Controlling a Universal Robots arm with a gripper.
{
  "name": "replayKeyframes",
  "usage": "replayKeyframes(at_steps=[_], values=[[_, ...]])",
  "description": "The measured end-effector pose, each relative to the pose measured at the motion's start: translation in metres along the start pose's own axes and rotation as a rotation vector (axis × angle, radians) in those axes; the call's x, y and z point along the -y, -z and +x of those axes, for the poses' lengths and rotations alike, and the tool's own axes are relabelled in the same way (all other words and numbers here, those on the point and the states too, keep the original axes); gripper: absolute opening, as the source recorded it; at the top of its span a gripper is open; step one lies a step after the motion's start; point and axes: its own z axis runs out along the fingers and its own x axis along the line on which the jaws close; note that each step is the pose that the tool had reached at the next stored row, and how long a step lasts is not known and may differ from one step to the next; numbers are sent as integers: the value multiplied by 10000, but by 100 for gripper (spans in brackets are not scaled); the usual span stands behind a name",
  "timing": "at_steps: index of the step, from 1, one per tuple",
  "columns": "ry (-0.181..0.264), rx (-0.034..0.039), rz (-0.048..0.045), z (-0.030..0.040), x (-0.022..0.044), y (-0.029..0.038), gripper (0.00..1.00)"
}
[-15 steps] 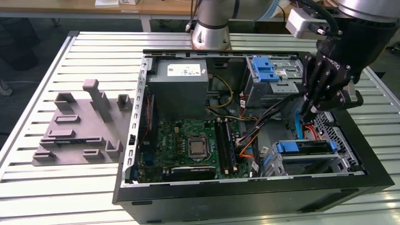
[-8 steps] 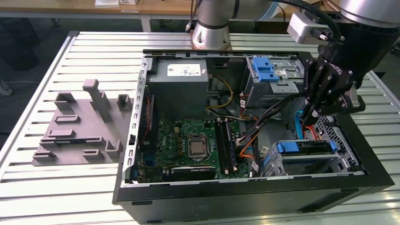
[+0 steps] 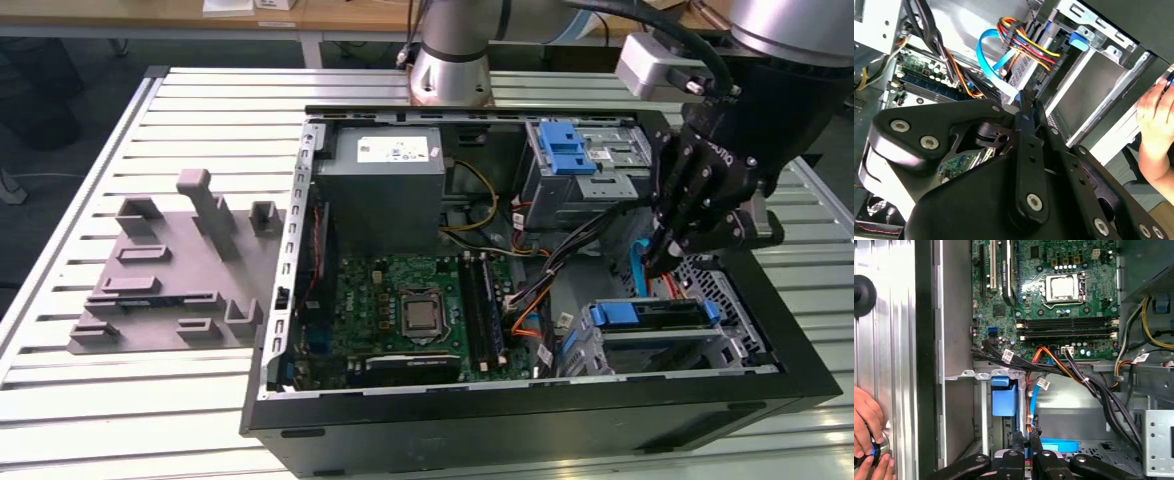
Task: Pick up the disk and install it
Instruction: 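Insert the second disk wire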
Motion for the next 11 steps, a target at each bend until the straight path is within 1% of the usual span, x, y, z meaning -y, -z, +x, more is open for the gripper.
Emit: replayKeyframes(at_steps=[2,4,6,9,11], values=[[0,6,-1,57,3,-22,16],[0,7,-4,94,6,-47,16],[4,8,-23,97,15,-70,16],[10,3,-82,94,40,-106,16],[14,2,-105,92,48,-131,16]])
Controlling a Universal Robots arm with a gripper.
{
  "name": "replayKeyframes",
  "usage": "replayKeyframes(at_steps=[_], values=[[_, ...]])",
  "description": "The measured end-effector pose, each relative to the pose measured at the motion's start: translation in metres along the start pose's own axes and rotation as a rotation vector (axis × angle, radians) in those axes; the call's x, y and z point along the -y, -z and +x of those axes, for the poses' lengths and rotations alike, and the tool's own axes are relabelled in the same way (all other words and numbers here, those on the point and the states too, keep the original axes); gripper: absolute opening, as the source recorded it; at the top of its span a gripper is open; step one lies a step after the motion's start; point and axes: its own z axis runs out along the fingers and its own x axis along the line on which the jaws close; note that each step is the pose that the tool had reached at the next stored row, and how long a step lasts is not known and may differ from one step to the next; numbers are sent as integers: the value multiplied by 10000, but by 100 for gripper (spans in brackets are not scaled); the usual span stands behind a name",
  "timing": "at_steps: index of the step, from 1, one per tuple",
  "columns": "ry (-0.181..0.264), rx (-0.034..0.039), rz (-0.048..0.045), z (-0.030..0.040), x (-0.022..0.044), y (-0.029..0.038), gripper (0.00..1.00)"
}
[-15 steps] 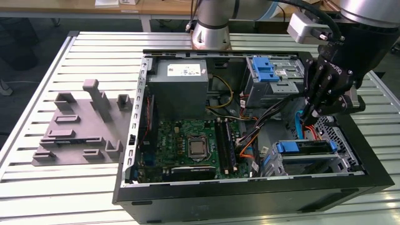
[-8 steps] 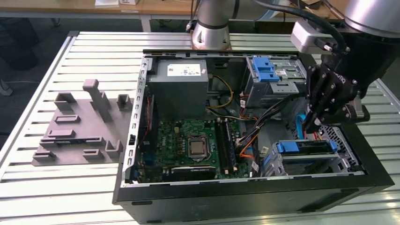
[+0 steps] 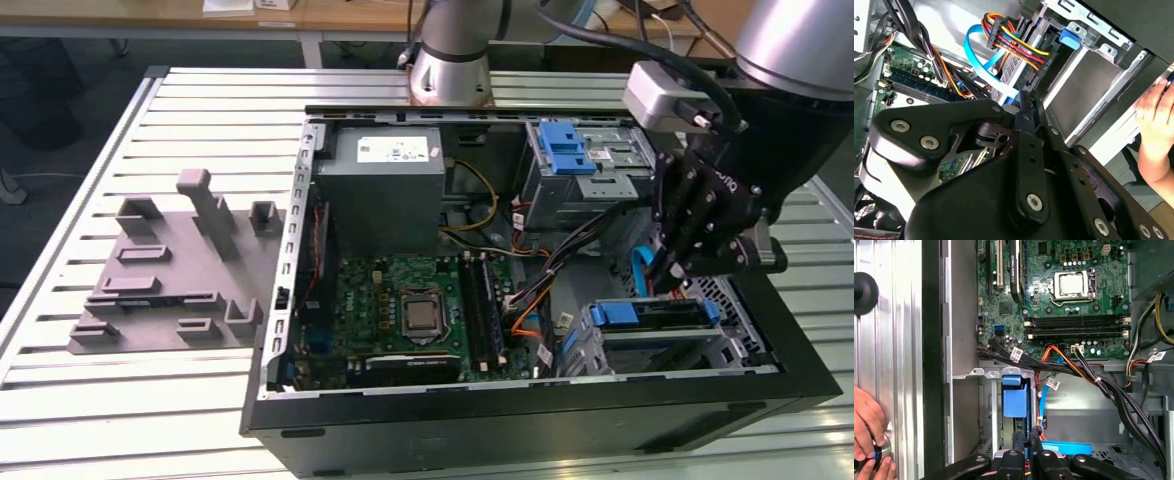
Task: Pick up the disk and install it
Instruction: 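Insert the second disk wire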
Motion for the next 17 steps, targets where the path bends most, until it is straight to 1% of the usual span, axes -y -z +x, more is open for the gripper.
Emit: replayKeyframes(at_steps=[7,10,17], values=[[0,1,-3,4,2,-16,16],[1,2,-3,24,9,-49,16],[-2,1,-4,32,34,-113,16]])
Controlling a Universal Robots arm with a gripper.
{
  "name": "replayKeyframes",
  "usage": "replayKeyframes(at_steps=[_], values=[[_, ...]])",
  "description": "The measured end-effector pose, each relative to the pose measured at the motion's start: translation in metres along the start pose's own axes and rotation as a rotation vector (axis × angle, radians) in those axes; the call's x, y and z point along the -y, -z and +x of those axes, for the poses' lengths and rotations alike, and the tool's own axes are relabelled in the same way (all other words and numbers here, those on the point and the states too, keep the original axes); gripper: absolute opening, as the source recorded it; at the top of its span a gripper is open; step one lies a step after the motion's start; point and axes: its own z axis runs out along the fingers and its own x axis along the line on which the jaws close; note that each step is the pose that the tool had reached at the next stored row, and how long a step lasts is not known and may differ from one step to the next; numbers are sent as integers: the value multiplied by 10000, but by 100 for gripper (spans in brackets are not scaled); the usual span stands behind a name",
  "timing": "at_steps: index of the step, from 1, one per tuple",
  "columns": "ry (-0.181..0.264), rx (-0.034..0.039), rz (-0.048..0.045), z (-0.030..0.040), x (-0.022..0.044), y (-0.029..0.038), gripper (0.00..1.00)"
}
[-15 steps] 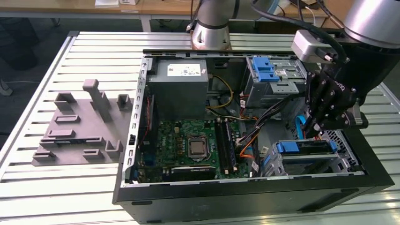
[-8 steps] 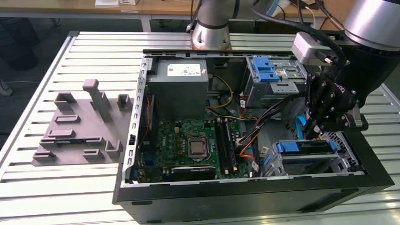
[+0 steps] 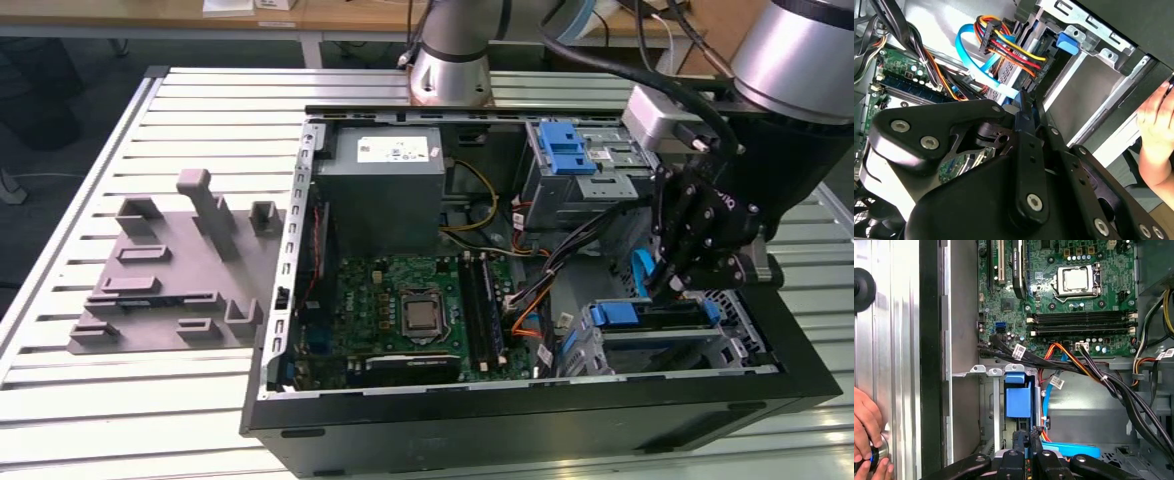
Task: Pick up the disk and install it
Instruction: 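Insert the second disk wire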
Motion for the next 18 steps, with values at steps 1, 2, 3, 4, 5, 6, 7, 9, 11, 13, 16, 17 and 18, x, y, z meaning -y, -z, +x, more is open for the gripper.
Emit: replayKeyframes(at_steps=[1,2,3,4,5,6,7,9,11,13,16,17,18], values=[[1,-1,0,-1,1,-6,16],[2,-1,0,-1,2,-13,16],[1,-1,0,-2,2,-18,16],[2,-1,0,-3,4,-23,16],[2,-1,0,-4,5,-28,16],[2,0,0,-4,7,-34,16],[2,0,-1,-5,10,-40,16],[2,2,-1,-7,15,-52,16],[2,1,-1,-8,19,-60,16],[2,7,-4,-10,24,-67,16],[4,18,-7,-11,34,-78,16],[3,21,-8,-12,36,-81,16],[3,25,-9,-12,38,-83,16]])
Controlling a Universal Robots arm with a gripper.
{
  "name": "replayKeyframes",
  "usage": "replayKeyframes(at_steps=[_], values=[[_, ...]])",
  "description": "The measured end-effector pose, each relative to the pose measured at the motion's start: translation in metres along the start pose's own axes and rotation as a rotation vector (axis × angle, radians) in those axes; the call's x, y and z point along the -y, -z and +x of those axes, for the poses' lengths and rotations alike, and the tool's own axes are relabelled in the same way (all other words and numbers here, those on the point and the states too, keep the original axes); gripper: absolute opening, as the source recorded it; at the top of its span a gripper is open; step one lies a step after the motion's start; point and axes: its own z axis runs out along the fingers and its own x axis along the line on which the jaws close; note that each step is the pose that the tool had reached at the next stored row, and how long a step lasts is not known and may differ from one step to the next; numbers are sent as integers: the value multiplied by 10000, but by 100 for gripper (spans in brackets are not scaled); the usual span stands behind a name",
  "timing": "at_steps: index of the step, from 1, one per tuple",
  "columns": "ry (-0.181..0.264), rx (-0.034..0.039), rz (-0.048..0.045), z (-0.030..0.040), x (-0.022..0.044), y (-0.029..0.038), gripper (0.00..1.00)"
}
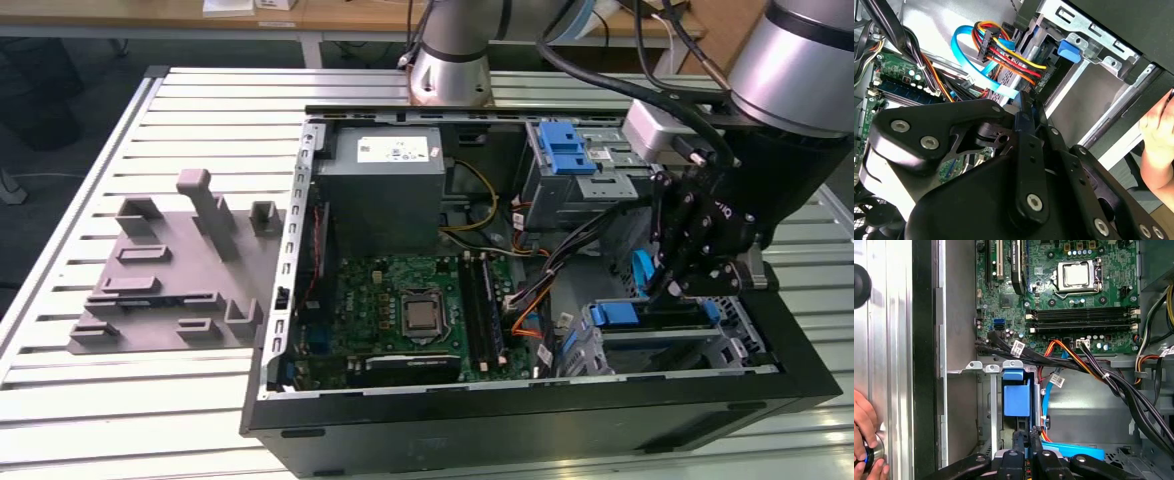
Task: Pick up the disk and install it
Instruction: 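Insert the second disk wire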
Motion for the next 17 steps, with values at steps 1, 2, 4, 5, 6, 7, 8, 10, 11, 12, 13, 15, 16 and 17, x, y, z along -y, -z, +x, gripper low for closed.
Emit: replayKeyframes(at_steps=[1,2,4,5,6,7,8,10,11,12,13,15,16,17], values=[[-1,3,0,0,1,-1,16],[0,6,-1,-1,1,-3,16],[1,12,-1,-1,3,-6,16],[2,13,-2,-1,5,-6,16],[1,15,-3,-1,6,-7,16],[2,16,-3,-2,7,-8,16],[2,17,-4,-2,9,-9,16],[3,17,-5,-3,14,-10,16],[3,18,-6,-3,17,-11,16],[2,19,-7,-3,20,-11,16],[2,19,-8,-3,23,-12,16],[1,21,-8,-3,27,-13,16],[1,21,-9,-3,28,-14,16],[2,21,-8,-3,31,-14,16]])
